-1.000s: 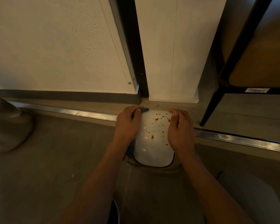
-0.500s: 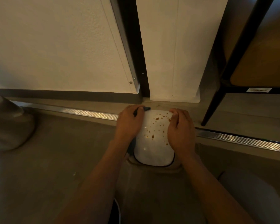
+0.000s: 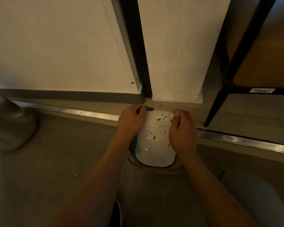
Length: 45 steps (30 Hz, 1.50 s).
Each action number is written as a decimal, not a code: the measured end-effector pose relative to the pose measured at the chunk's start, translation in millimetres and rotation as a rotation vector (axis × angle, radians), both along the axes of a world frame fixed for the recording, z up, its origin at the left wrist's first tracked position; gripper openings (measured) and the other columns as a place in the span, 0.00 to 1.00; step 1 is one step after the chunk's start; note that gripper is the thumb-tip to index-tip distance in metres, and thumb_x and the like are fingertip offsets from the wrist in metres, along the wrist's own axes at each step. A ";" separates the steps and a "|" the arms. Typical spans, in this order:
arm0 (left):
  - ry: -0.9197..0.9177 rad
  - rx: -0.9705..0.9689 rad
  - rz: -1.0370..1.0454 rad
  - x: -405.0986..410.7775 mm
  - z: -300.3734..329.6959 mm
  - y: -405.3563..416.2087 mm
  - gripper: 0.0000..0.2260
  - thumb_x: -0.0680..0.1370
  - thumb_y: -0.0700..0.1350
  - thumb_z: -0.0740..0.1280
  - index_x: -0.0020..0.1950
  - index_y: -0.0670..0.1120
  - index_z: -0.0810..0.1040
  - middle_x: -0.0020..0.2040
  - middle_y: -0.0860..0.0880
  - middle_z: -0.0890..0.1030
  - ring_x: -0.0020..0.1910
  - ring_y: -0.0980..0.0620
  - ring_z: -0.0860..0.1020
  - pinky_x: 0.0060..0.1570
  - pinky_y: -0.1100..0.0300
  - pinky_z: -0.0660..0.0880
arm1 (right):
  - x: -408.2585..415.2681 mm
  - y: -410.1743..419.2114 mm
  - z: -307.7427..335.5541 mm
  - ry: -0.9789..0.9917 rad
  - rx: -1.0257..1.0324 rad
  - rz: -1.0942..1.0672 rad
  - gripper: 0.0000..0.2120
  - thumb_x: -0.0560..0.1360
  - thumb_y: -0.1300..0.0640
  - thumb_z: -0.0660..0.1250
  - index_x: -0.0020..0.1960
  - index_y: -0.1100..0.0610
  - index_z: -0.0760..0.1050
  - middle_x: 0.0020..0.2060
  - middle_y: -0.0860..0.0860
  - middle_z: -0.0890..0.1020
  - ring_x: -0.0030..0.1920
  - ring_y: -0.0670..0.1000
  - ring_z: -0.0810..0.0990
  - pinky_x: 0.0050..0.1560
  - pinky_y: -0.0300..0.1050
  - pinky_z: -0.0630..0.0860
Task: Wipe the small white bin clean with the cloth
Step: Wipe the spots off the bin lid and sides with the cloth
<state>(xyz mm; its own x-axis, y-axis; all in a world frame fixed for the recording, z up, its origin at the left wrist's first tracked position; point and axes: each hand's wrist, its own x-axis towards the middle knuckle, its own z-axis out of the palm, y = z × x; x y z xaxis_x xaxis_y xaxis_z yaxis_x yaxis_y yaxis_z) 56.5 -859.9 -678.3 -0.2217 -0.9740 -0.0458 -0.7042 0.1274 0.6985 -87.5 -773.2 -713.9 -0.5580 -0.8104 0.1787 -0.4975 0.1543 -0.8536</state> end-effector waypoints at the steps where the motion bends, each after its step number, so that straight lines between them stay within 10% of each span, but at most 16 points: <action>1: -0.053 -0.038 -0.031 -4.4 2.8 0.7 0.13 0.84 0.51 0.59 0.60 0.50 0.80 0.54 0.51 0.80 0.46 0.60 0.75 0.47 0.65 0.72 | 0.1 -0.4 -0.3 -0.002 0.004 -0.007 0.14 0.83 0.55 0.54 0.61 0.55 0.76 0.57 0.52 0.79 0.57 0.50 0.77 0.55 0.38 0.68; 8: -0.011 -0.496 -0.143 18.9 -29.4 41.4 0.14 0.83 0.49 0.61 0.67 0.49 0.78 0.67 0.51 0.77 0.70 0.50 0.71 0.72 0.55 0.65 | 0.9 -0.8 1.4 -0.001 0.023 -0.006 0.17 0.83 0.52 0.51 0.62 0.55 0.75 0.59 0.52 0.78 0.59 0.50 0.76 0.57 0.38 0.67; 16: -0.048 -0.110 0.039 -5.5 -2.0 9.7 0.13 0.84 0.51 0.58 0.60 0.52 0.80 0.58 0.51 0.80 0.54 0.54 0.76 0.50 0.63 0.71 | -0.5 0.0 0.1 -0.015 0.001 0.000 0.15 0.84 0.54 0.53 0.62 0.56 0.75 0.57 0.51 0.79 0.57 0.50 0.76 0.56 0.39 0.67; 24: -0.039 -0.432 -0.065 20.5 -30.7 64.9 0.16 0.84 0.52 0.57 0.71 0.54 0.72 0.73 0.54 0.70 0.75 0.54 0.63 0.73 0.60 0.60 | -0.2 0.6 1.0 -0.033 0.023 0.005 0.15 0.84 0.53 0.52 0.63 0.55 0.75 0.59 0.51 0.78 0.59 0.49 0.75 0.58 0.38 0.66; 32: -0.097 -0.104 0.061 -10.1 0.6 11.3 0.12 0.84 0.50 0.58 0.58 0.52 0.80 0.54 0.51 0.80 0.51 0.53 0.77 0.44 0.63 0.70 | -1.5 0.5 0.5 -0.046 0.016 0.014 0.15 0.84 0.54 0.53 0.63 0.55 0.75 0.58 0.51 0.78 0.59 0.50 0.75 0.57 0.39 0.67; 39: -0.028 -0.428 -0.096 19.0 -26.7 61.2 0.16 0.84 0.51 0.57 0.70 0.52 0.74 0.72 0.53 0.72 0.73 0.53 0.66 0.73 0.56 0.62 | -0.9 0.9 0.0 -0.033 0.032 0.008 0.15 0.84 0.54 0.52 0.64 0.53 0.74 0.60 0.50 0.77 0.60 0.48 0.74 0.58 0.37 0.65; 45: 0.061 -0.151 0.045 11.6 -14.1 24.4 0.13 0.85 0.50 0.56 0.63 0.53 0.78 0.61 0.53 0.77 0.59 0.55 0.75 0.60 0.57 0.73 | -1.3 0.3 -0.3 -0.038 0.025 0.022 0.15 0.84 0.54 0.52 0.64 0.54 0.74 0.60 0.50 0.78 0.60 0.47 0.74 0.58 0.37 0.66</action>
